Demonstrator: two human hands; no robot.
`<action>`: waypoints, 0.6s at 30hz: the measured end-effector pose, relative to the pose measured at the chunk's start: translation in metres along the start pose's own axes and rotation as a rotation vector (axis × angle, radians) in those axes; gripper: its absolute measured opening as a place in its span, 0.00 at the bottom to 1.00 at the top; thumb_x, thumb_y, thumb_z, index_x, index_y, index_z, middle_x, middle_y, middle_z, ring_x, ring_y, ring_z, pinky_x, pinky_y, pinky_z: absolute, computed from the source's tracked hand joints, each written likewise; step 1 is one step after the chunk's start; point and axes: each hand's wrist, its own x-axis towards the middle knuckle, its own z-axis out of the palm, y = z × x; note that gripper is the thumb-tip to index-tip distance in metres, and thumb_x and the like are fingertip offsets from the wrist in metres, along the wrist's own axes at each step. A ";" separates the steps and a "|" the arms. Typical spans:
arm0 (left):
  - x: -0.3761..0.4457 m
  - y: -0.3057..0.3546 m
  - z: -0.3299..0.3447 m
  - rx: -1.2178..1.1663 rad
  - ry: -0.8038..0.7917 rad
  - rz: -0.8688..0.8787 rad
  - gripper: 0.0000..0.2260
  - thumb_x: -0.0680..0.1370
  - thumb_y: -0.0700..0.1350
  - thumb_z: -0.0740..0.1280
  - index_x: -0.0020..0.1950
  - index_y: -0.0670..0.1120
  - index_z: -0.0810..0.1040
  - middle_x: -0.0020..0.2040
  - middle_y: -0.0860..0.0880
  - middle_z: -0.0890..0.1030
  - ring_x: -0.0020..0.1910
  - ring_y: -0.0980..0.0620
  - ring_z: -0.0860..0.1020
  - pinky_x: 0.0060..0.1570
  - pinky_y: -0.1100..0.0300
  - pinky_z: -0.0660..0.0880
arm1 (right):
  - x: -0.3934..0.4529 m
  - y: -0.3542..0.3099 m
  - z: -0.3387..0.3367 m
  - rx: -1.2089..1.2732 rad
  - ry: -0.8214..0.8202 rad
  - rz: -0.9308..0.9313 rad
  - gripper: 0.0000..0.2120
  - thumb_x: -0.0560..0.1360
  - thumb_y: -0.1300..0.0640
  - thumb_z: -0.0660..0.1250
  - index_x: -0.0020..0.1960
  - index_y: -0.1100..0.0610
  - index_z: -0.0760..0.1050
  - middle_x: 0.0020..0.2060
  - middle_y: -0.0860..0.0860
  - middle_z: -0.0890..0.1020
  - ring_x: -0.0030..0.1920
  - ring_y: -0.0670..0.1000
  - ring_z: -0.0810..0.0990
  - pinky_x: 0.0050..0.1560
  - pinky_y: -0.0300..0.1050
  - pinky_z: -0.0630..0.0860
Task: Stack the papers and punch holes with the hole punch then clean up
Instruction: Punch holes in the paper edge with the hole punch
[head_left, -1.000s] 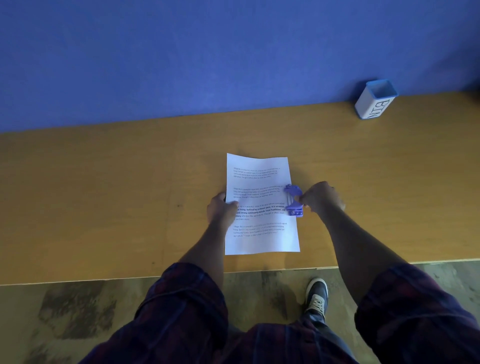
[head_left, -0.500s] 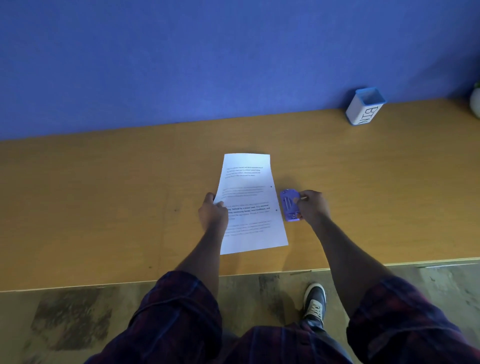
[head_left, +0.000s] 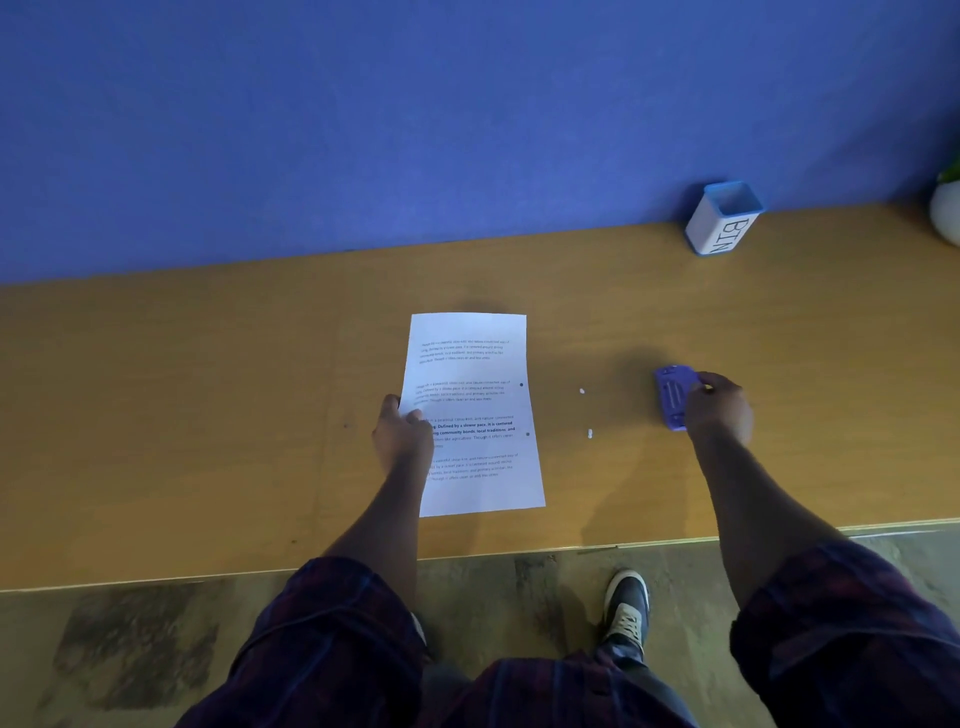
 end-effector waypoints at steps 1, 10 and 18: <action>0.000 0.000 0.001 -0.010 0.002 -0.002 0.04 0.77 0.37 0.61 0.46 0.46 0.70 0.38 0.52 0.77 0.32 0.51 0.74 0.27 0.65 0.65 | 0.004 0.002 -0.003 -0.006 0.011 0.007 0.18 0.79 0.56 0.58 0.65 0.50 0.79 0.57 0.59 0.83 0.56 0.64 0.80 0.53 0.52 0.77; 0.000 0.000 0.003 -0.076 -0.007 -0.045 0.03 0.77 0.38 0.63 0.45 0.45 0.73 0.37 0.55 0.78 0.33 0.55 0.75 0.29 0.65 0.65 | 0.023 0.019 -0.019 -0.017 0.015 0.065 0.19 0.79 0.57 0.57 0.66 0.51 0.78 0.57 0.60 0.83 0.56 0.64 0.80 0.53 0.52 0.76; -0.003 -0.001 0.006 -0.100 -0.030 -0.058 0.08 0.77 0.38 0.64 0.39 0.47 0.70 0.36 0.53 0.77 0.33 0.50 0.74 0.31 0.62 0.68 | 0.034 0.019 -0.025 -0.041 0.005 0.069 0.18 0.78 0.56 0.58 0.65 0.51 0.79 0.55 0.60 0.83 0.54 0.64 0.80 0.51 0.51 0.76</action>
